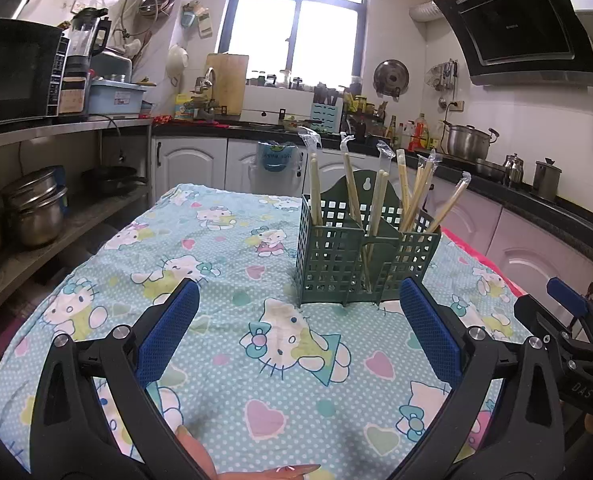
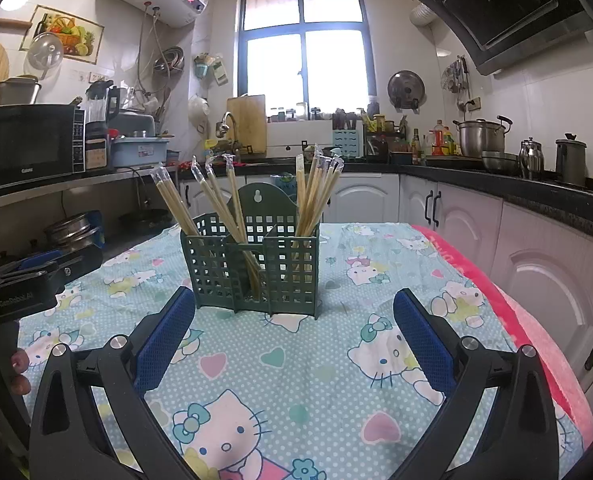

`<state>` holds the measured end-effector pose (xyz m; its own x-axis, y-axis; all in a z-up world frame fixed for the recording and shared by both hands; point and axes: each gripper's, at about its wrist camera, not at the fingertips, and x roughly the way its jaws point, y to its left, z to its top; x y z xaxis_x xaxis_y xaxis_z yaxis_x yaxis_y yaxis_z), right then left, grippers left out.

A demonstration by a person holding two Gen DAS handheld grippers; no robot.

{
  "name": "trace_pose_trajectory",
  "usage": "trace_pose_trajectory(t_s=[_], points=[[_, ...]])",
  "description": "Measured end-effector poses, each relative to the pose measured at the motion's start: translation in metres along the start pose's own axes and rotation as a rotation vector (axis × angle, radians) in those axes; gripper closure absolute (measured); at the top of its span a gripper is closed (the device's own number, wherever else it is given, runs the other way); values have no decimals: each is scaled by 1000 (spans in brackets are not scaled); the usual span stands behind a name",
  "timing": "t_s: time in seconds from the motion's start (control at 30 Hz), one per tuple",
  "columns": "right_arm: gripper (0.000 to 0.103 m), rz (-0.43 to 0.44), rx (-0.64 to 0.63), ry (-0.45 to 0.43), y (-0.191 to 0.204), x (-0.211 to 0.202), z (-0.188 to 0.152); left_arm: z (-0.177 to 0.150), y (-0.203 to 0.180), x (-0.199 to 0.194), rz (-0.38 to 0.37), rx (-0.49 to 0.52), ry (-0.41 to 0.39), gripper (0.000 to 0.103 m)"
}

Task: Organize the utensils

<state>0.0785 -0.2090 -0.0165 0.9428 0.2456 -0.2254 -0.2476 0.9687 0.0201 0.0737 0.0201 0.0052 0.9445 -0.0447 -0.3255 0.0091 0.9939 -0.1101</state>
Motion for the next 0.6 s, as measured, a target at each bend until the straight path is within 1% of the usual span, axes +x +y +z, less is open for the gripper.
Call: trace_pose_trajectory(t_s=[0.6], points=[[6, 3, -1, 13, 3, 1, -1, 0, 0, 0, -1, -2, 6, 10]])
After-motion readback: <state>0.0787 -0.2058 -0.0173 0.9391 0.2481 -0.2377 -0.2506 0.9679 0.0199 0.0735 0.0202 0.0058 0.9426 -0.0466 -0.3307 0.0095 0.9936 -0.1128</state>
